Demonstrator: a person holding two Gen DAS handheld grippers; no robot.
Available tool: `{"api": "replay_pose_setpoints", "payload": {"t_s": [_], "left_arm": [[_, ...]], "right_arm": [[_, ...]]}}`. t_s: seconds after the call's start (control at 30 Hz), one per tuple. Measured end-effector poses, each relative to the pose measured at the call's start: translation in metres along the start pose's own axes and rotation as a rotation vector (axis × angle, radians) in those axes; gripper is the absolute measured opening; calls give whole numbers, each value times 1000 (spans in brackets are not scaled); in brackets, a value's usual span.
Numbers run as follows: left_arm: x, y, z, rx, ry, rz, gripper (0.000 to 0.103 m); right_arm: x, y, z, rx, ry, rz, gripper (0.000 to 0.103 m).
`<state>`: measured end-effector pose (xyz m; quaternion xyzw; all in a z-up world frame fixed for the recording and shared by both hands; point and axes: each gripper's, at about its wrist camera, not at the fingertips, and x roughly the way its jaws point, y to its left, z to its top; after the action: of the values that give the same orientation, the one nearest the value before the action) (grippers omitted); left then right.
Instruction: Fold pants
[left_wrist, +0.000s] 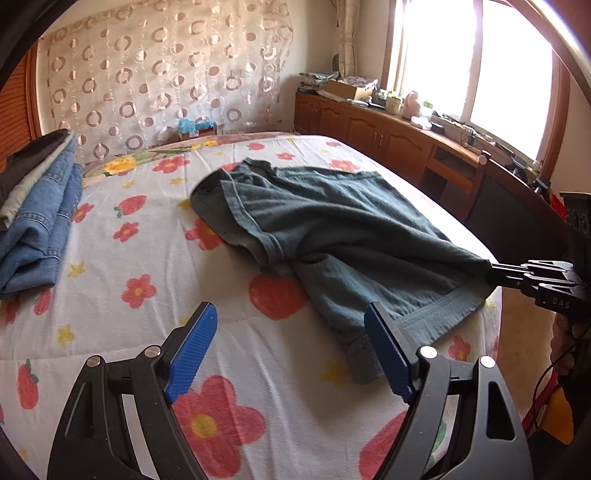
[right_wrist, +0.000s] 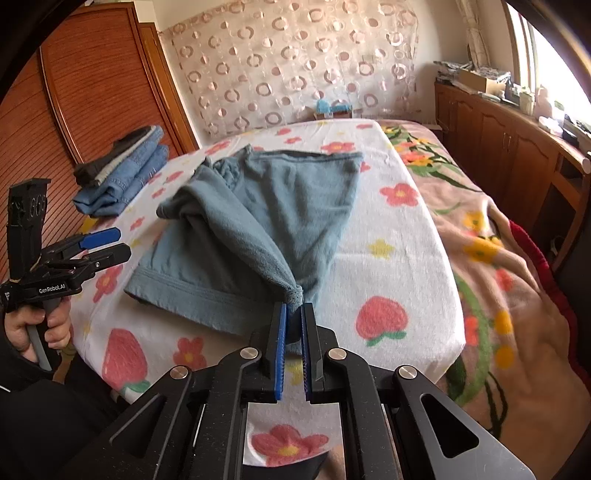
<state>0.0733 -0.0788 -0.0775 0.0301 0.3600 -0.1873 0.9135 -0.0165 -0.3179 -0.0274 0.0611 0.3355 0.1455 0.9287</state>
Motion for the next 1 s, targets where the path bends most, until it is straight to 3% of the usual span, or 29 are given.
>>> {"api": "replay_pose_setpoints", "payload": {"t_s": [0.13, 0.37, 0.5, 0.63, 1.0], "left_arm": [[-12, 10, 7, -7, -32, 31, 83], [-30, 31, 17, -37, -77, 68, 83], [-34, 39, 21, -44, -92, 85, 83], [-37, 46, 24, -55, -103, 95, 83], [-52, 68, 23, -90, -133, 128, 83]], "right_arm": [[-7, 4, 4, -34, -20, -17, 6], [-19, 11, 25, -93, -69, -22, 21], [-16, 25, 39, -132, -95, 0, 24], [3, 40, 55, -160, -116, 60, 39], [87, 81, 84, -260, -38, 222, 39]]}}
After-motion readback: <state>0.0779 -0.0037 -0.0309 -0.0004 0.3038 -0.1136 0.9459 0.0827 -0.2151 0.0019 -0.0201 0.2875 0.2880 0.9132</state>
